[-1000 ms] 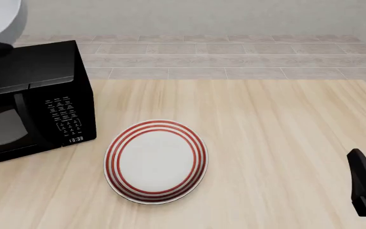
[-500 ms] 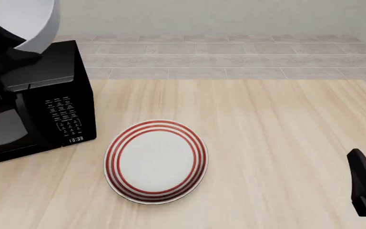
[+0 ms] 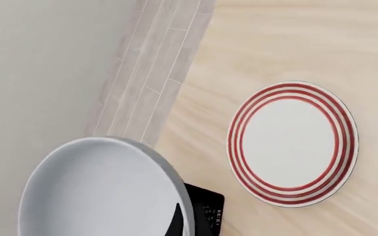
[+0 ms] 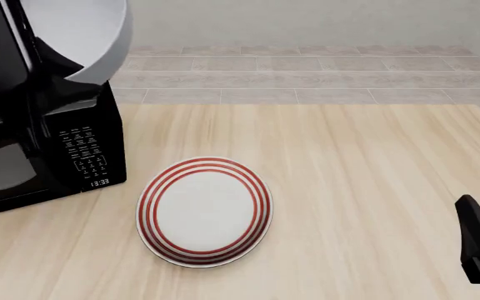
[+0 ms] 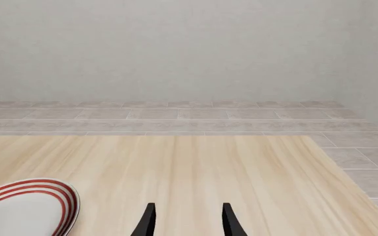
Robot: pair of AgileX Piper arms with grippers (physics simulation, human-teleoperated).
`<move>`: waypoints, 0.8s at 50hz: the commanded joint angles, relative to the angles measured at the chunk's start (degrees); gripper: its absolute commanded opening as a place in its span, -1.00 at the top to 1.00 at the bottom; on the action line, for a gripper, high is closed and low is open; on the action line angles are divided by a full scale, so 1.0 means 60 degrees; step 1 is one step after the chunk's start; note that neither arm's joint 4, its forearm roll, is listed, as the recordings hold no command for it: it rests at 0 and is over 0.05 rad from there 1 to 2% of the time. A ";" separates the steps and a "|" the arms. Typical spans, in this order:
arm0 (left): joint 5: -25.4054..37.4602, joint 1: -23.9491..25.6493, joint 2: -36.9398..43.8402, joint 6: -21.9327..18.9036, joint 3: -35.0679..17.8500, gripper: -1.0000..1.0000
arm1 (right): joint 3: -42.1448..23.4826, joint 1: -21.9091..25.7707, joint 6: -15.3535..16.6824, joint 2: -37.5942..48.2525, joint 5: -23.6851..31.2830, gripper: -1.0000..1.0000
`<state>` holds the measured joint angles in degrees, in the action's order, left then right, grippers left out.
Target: Pick up the white bowl and put it on the plate.
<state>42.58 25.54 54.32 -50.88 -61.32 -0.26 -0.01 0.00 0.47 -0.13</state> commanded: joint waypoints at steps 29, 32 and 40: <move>-0.1115 0.2297 0.0634 0.0660 0.1069 1.00 | 0.0002 -0.0001 -0.0002 -0.0005 0.0003 -1.00; -0.1274 0.2369 0.0733 0.0674 0.1227 1.00 | 0.0002 -0.0004 -0.0005 -0.0005 0.0004 -1.00; -0.1519 0.2831 0.0913 0.1005 0.1461 1.00 | 0.0002 -0.0001 -0.0002 -0.0005 0.0003 -1.00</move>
<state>35.49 39.67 58.73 -46.34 -53.98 -0.26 -0.01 0.00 0.46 -0.13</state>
